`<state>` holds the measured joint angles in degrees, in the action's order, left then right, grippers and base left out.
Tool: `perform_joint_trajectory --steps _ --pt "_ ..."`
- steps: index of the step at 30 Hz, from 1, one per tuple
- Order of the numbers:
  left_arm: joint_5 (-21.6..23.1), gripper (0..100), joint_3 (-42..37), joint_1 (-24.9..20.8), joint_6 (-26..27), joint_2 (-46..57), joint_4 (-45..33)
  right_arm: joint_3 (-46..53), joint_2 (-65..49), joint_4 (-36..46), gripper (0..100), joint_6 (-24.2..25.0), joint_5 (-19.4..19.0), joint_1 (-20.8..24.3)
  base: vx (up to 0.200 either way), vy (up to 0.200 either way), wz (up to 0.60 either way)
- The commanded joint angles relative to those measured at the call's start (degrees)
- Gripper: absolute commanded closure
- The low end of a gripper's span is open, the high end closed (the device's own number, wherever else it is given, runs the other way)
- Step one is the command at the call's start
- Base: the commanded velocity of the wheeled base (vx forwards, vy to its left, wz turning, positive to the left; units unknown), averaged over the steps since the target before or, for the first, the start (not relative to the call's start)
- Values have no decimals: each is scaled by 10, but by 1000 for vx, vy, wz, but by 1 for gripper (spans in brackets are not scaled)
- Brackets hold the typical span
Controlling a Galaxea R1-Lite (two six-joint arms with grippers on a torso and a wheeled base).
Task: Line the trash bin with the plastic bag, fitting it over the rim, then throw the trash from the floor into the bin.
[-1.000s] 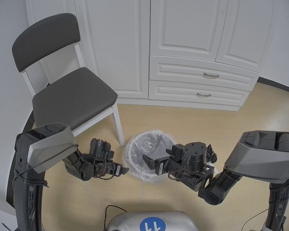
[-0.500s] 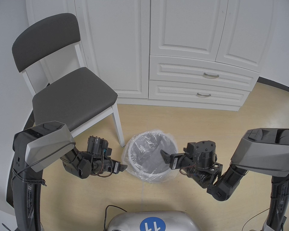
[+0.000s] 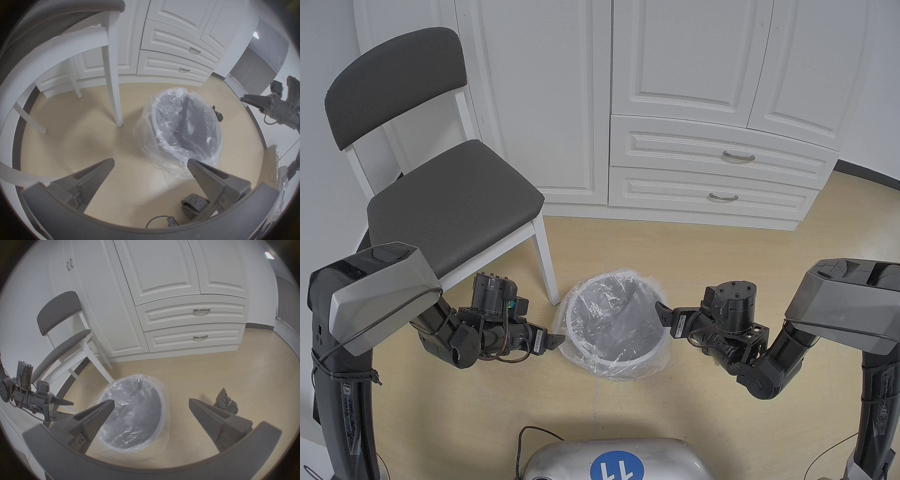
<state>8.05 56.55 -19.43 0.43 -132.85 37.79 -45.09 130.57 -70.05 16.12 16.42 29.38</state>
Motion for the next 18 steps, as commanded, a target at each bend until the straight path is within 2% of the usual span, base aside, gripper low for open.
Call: perform_joint_trajectory --steps 1,6,13,18 --pt "3 0 1 -15 -2 -16 5 -10 16 2 0 0 0 -6 0 0 0" --pt "-2 0 0 -19 -4 -42 57 -22 41 2 0 -1 0 -13 0 0 0" --pt "2 0 -1 19 1 -12 47 -41 70 3 0 -1 1 -20 0 0 0" --pt "2 0 6 26 5 -10 12 -47 78 3 0 0 1 -24 0 0 0"
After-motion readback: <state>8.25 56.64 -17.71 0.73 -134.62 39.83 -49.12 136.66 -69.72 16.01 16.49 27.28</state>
